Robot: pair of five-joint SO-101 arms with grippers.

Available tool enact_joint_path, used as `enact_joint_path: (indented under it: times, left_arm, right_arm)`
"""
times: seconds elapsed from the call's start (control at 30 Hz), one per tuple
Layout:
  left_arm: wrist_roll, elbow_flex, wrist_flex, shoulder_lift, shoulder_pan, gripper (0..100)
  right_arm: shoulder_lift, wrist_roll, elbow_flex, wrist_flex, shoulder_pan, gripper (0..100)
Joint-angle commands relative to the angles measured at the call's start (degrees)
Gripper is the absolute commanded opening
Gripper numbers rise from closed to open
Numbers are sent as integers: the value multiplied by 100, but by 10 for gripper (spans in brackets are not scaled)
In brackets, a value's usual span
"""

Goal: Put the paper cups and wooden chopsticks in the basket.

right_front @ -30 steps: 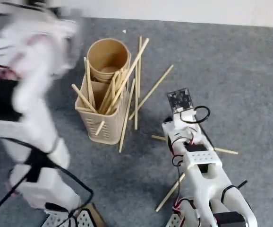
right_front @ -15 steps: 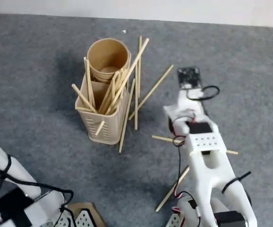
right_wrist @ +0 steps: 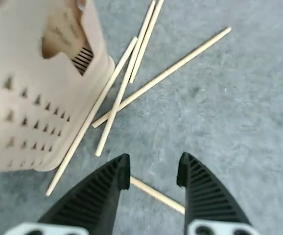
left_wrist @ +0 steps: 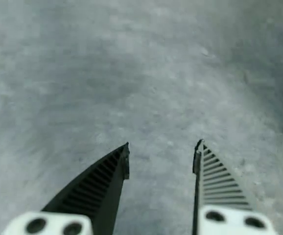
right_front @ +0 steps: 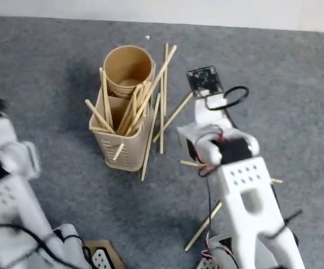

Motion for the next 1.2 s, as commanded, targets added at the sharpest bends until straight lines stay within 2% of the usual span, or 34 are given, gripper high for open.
enact_joint_path:
  times: [0.0, 0.1, 0.2, 0.3, 0.4, 0.5, 0.67, 0.73, 1.17]
  left_arm:
    - [-53, 936, -369, -1015, 593, 235]
    - [-53, 1165, -378, -1191, 831, 235]
    - [-35, 1218, -387, -1103, 901, 237]
    - [-35, 1218, -387, -875, 901, 238]
    - [-35, 1244, -492, -620, 901, 238]
    - [-26, 1490, -905, -409, 901, 238]
    - [-26, 1903, -1407, -251, 901, 236]
    - [-26, 1956, -1451, -259, 901, 236]
    - [-26, 1965, -1451, -268, 901, 235]
  right_arm:
    - [-1068, 193, -321, 769, 233, 173]
    - [-1473, 774, 66, 1279, 374, 173]
    - [-1596, 1442, 690, 1367, 848, 173]
    - [-1508, 2523, 1191, 1156, 1367, 177]
    - [-1226, 3947, 1525, 936, 1464, 177]
    - [-954, 4642, 1833, 409, 1446, 185]
    - [-321, 5697, 2264, -374, 1446, 303]
    - [13, 6154, 2369, -549, 1446, 315]
    - [2079, 6356, 2369, -1824, 1464, 314]
